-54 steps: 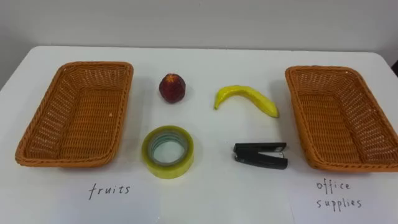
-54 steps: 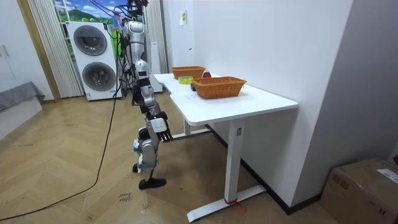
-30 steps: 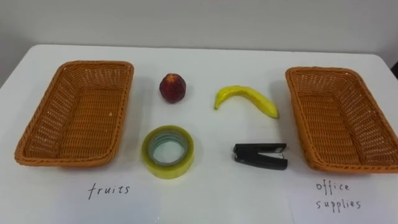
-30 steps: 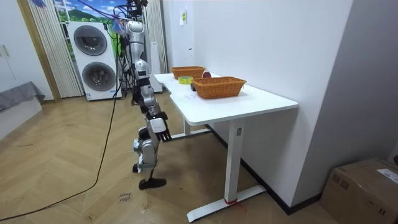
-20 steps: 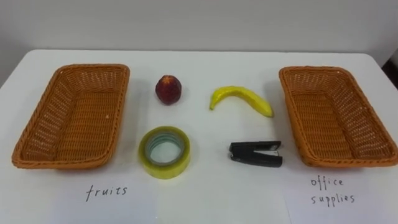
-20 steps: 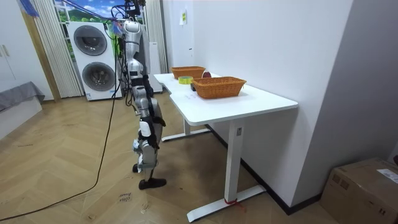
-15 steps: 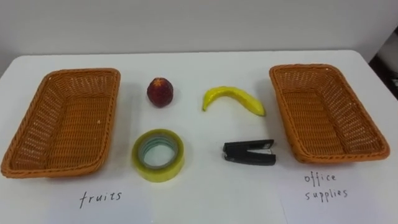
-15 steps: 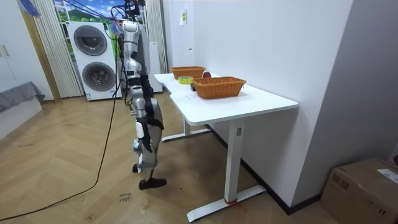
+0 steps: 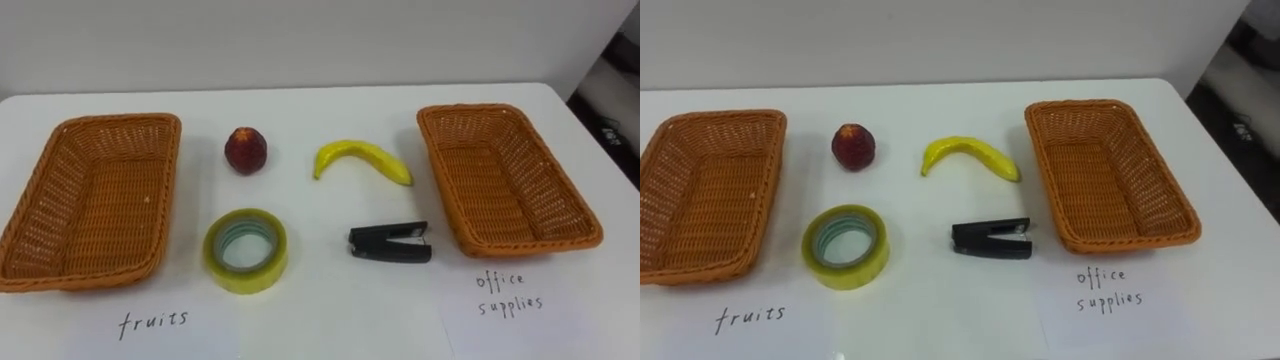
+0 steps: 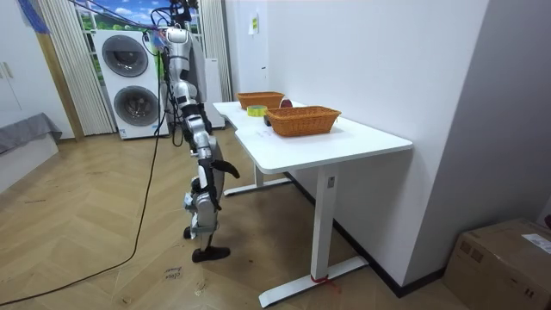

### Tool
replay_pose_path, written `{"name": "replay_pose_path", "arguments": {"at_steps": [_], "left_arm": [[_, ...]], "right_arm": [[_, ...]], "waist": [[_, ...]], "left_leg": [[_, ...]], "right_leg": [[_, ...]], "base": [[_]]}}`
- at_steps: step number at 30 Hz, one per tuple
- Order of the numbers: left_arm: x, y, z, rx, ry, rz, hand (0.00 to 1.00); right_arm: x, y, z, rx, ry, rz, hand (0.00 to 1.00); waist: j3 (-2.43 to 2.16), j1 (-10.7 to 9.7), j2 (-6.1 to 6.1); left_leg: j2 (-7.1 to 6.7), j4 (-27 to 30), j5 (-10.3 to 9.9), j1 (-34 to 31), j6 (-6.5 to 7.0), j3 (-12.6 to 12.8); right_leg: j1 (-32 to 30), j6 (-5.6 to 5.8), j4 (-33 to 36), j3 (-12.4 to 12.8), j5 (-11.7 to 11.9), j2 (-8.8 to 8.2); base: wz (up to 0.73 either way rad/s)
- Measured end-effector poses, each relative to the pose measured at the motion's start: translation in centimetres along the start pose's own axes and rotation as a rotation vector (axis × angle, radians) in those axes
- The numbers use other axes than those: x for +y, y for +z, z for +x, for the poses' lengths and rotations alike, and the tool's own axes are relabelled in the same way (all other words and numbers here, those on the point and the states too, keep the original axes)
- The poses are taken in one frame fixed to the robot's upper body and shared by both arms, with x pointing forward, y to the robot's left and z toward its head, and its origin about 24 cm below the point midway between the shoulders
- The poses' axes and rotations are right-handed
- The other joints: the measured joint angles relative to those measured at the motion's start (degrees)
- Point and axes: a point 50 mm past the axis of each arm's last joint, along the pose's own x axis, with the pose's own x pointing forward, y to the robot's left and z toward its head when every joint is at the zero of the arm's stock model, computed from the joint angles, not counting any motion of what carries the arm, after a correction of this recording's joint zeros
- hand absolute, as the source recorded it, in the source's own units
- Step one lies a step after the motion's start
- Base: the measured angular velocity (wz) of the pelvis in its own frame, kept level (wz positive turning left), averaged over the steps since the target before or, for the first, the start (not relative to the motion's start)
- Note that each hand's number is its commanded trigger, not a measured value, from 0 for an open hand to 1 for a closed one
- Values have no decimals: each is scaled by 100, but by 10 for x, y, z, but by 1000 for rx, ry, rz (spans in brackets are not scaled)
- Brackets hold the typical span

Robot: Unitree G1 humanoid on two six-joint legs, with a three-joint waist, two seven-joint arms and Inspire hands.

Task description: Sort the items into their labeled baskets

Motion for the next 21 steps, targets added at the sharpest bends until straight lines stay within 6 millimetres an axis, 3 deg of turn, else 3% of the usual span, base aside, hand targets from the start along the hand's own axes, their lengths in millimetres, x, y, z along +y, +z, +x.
{"name": "replay_pose_path", "arguments": {"at_steps": [7,12,17,21], "left_arm": [[7,-3,-2,-7,25,26,0],[9,7,-1,-56,27,44,0],[11,9,-2,-71,26,81,0],[11,9,-3,-77,21,79,0]], "right_arm": [[28,55,-9,-211,12,58,0],[45,90,-27,-400,-5,35,0],[51,98,-35,-448,-47,54,0],[64,117,-54,-542,-3,113,0]], "waist": [[-4,-90,0],[-3,-94,-7],[5,-86,-16],[5,-76,-31]], "left_leg": [[-1,15,3,-71,1,11],[-4,14,3,-69,0,14],[-7,20,4,-40,1,30],[-18,22,11,-45,13,81]], "right_leg": [[-140,0,68,102,-1,8],[-129,0,89,138,-1,11],[-149,0,178,166,-28,10],[-231,2,279,267,-75,14]], "base": [[-8],[-3],[-1],[-8]]}}
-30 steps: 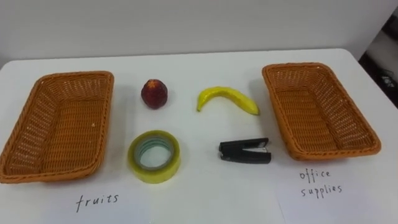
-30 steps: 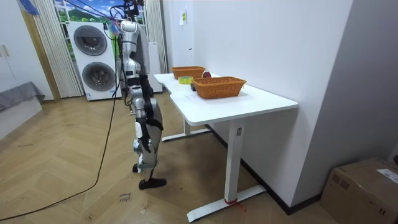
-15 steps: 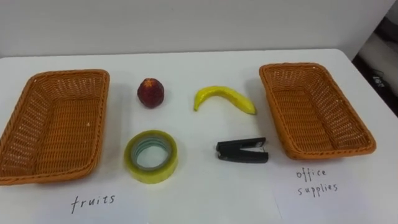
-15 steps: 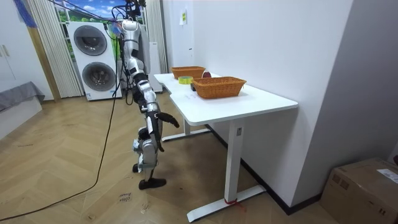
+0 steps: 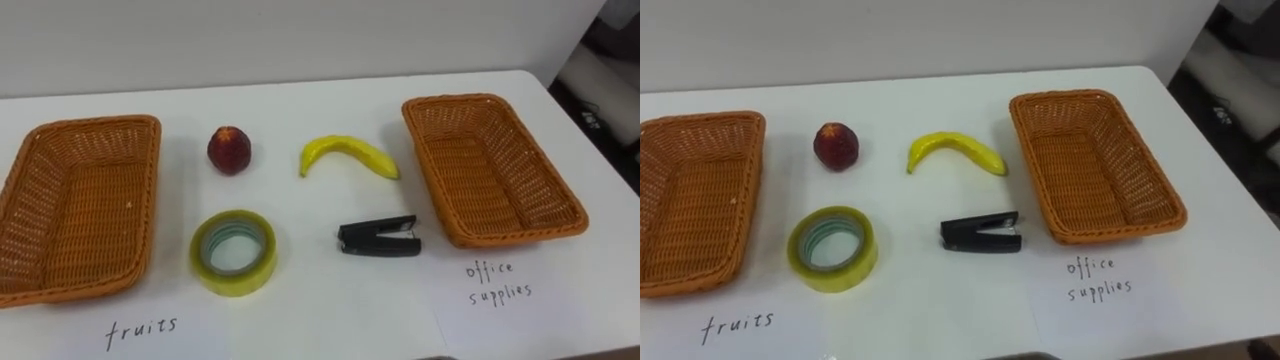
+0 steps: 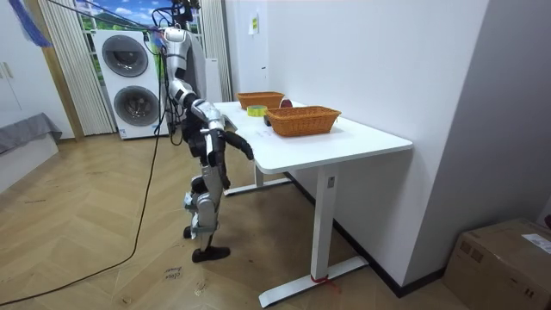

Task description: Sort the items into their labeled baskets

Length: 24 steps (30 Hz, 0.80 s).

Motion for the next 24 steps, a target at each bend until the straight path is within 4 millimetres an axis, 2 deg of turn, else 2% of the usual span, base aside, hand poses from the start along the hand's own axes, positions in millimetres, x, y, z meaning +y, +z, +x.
{"name": "replay_pose_path", "arguments": {"at_steps": [6,9,16,20,21,24], "left_arm": [[-1,1,-1,-8,-11,5,0],[-1,0,-1,-5,-12,13,0],[-4,1,-1,-18,-19,69,0],[-8,3,-1,-19,-12,85,0],[-8,3,0,-13,-13,88,0],[-9,2,0,-6,-14,90,0]], "right_arm": [[24,44,-18,-202,105,104,0],[33,60,-29,-290,157,109,0],[43,80,-45,-404,209,125,0],[51,90,-61,-490,265,115,0],[52,91,-63,-512,272,104,0],[55,95,-69,-569,297,77,0]], "waist": [[-2,-27,-4],[-12,-26,17],[-23,4,20],[-2,44,-32],[-16,63,-28],[8,81,-65]], "left_leg": [[0,4,1,-104,3,10],[1,1,7,-150,9,11],[6,-1,8,-189,7,22],[10,-10,8,-93,7,22],[12,-10,8,-59,7,23],[12,-11,8,-39,7,24]], "right_leg": [[-111,0,4,-1,1,-2],[-151,-4,13,-1,9,2],[-191,-4,13,-6,9,2],[-83,-5,-14,-17,10,5],[-47,-5,-14,-37,10,4],[-13,-5,-16,-82,10,-6]], "base": [[-1],[0],[0],[0],[4],[6]]}}
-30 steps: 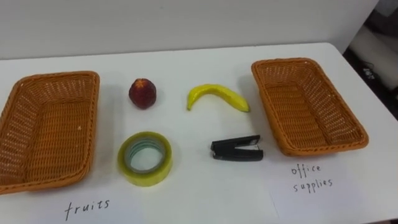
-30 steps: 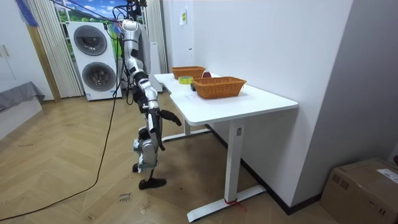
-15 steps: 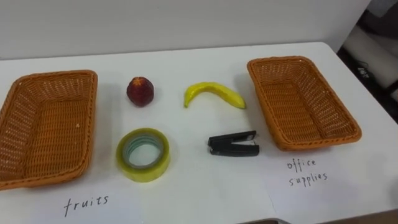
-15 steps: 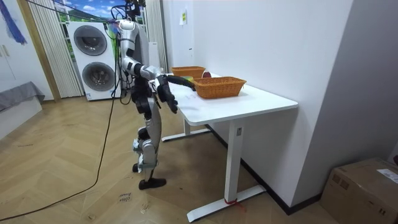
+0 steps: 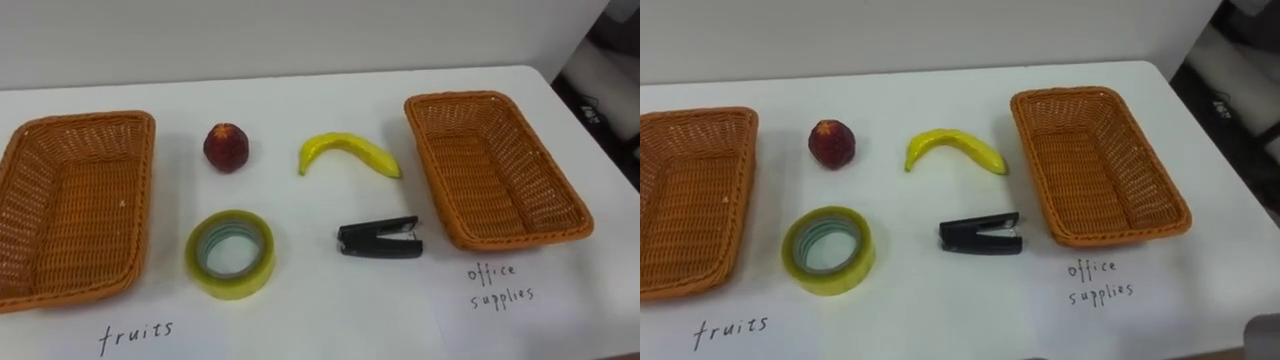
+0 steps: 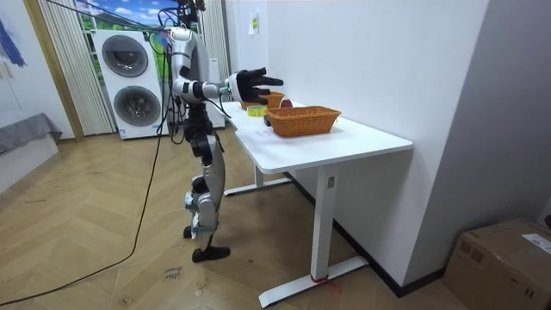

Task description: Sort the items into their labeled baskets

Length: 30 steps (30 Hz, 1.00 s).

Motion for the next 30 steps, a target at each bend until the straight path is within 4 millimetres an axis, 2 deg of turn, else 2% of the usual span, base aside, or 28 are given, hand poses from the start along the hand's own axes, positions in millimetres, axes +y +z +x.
{"name": "replay_pose_path", "arguments": {"at_steps": [6,12,19,20,26,30], "left_arm": [[0,-1,-1,0,-3,12,0],[3,-10,-2,20,3,13,0],[4,-12,-2,15,5,13,0],[4,-12,-2,13,5,13,0],[3,-12,-3,15,-1,14,0],[3,-11,-2,10,-1,27,0]], "right_arm": [[18,28,-8,-162,131,-3,0],[30,48,-16,-254,213,26,0],[48,70,-30,-434,371,-49,0],[51,73,-31,-458,393,-57,0],[59,76,-37,-474,496,-62,0],[70,73,-45,-473,617,-91,0]], "waist": [[-12,50,-2],[-25,75,-28],[-44,118,-61],[-41,170,-65],[-31,231,-74],[4,206,-71]], "left_leg": [[8,7,0,-98,0,3],[7,7,0,-98,0,7],[8,7,0,-64,0,39],[9,8,1,-62,0,39],[17,11,1,-41,0,37],[17,15,0,-45,0,10]], "right_leg": [[-82,-15,14,-52,23,1],[-74,-15,11,-50,23,2],[-51,-15,8,-32,24,4],[-51,-15,7,-32,24,4],[-27,-23,6,-41,34,7],[-14,-23,3,-51,45,6]], "base": [[4],[0],[-1],[0],[0],[2]]}}
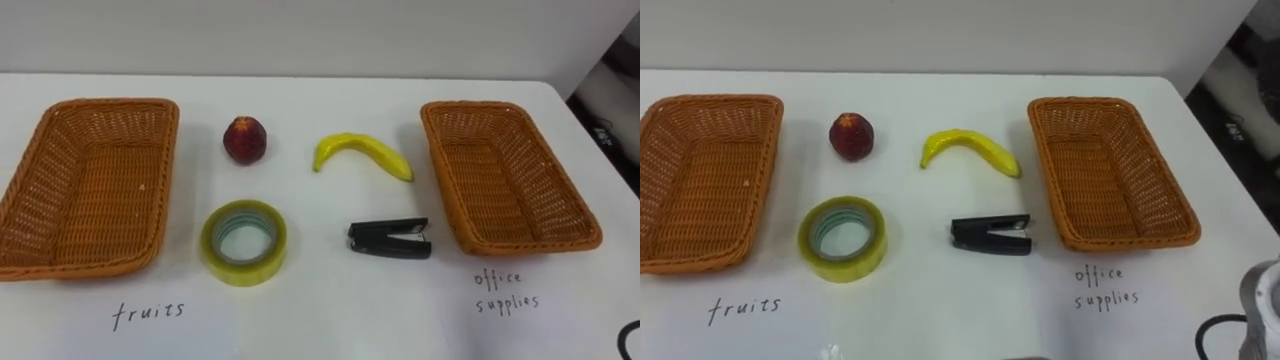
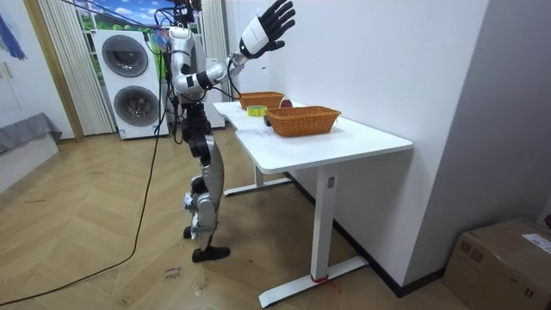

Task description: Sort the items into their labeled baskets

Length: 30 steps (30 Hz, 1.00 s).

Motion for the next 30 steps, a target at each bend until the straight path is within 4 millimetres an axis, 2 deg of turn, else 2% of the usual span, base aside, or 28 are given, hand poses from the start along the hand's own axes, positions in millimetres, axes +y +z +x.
{"name": "replay_pose_path", "arguments": {"at_steps": [2,6,18,26,30], "left_arm": [[0,0,0,1,1,1,0],[3,-1,0,4,9,12,0],[7,-3,0,16,16,31,0],[8,-3,0,11,13,71,0],[10,0,1,5,4,81,0]], "right_arm": [[4,0,-1,-1,46,-7,0],[9,0,-1,2,134,-44,0],[27,-5,-6,45,371,-79,0],[32,-10,-9,74,507,-87,0],[33,-20,-12,117,545,-108,0]], "waist": [[18,5,-33],[22,24,-71],[-16,87,-125],[-15,167,-143],[-5,166,-163]], "left_leg": [[0,-2,0,-1,0,0],[4,-10,-1,-27,0,1],[10,2,0,26,0,6],[14,29,-1,7,1,-11],[16,40,-1,-22,1,-73]], "right_leg": [[-2,0,0,2,0,1],[-25,0,-8,2,0,7],[32,-6,-17,-21,5,-1],[29,-14,-1,-51,39,-5],[29,-17,-2,-123,43,-9]], "base": [[0],[0],[0],[1],[6]]}}
